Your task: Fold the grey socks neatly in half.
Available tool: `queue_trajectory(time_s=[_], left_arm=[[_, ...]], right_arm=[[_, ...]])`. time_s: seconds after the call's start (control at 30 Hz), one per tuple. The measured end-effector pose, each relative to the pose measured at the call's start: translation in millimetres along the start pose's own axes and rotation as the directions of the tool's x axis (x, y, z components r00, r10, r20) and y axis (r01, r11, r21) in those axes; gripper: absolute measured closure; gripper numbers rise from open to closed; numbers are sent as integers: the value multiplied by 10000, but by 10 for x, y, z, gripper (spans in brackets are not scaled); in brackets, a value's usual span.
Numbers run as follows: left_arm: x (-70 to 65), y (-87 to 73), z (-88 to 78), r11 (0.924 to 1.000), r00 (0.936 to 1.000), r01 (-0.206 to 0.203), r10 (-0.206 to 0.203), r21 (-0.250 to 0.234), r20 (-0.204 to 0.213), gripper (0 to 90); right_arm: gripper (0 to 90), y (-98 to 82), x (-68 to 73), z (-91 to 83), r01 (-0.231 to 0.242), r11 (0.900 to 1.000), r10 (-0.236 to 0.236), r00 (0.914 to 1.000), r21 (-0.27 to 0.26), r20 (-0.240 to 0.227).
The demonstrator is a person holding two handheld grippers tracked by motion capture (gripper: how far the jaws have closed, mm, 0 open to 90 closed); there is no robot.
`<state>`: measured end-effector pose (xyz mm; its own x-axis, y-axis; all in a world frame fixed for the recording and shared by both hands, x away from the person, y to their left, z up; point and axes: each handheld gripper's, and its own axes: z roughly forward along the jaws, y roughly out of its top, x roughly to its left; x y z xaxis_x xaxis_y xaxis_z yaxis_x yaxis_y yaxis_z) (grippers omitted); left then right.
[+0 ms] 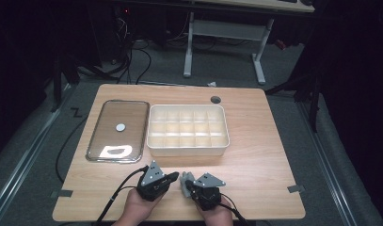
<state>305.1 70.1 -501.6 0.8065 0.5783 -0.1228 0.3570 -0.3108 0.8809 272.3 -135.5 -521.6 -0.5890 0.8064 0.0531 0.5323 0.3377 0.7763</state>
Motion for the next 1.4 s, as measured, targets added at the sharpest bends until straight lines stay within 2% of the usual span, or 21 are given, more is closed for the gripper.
queue_trajectory(time_s=[0.3,0.57,0.67,0.9,0.97,1.03,1.2,1.27,1.33,1.37,1.4], left_arm=[[-94,147,60,9998,9999,-137,136,135,65,899],[-104,130,139,9994,10000,-60,58,330,81,900],[-59,104,184,9987,9990,347,-357,366,272,900],[-6,16,249,9972,9986,512,-519,549,118,900],[76,-87,300,9932,9958,896,-909,747,139,900],[115,-145,306,9926,9940,1050,-1066,607,232,900],[81,-150,312,9956,9973,732,-736,591,37,900],[56,-162,316,9971,9989,461,-458,612,-77,900],[52,-165,316,9971,9990,448,-444,619,-89,900],[47,-167,321,9972,9990,440,-432,607,-147,900],[47,-167,321,9972,9990,440,-432,607,-147,900]], right_arm=[[884,1,24,33,3,9999,-6,9993,-106,-362],[884,10,39,73,-54,9997,39,9978,-217,-669],[884,8,40,74,-37,9997,21,9977,-241,-670],[884,6,36,73,-68,9997,50,9975,-245,-704],[884,-1,33,73,-44,9996,23,9974,-289,-722],[884,-9,32,73,-49,9994,22,9972,-353,-747],[883,-8,31,74,-27,9994,1,9974,-353,-723],[878,28,34,18,16,9998,-28,9981,-189,-615],[880,40,56,-45,23,9997,-39,9980,-260,-625],[889,27,112,-173,235,9986,-276,9957,-471,-879],[889,27,112,-173,235,9986,-276,9957,-471,-879]])
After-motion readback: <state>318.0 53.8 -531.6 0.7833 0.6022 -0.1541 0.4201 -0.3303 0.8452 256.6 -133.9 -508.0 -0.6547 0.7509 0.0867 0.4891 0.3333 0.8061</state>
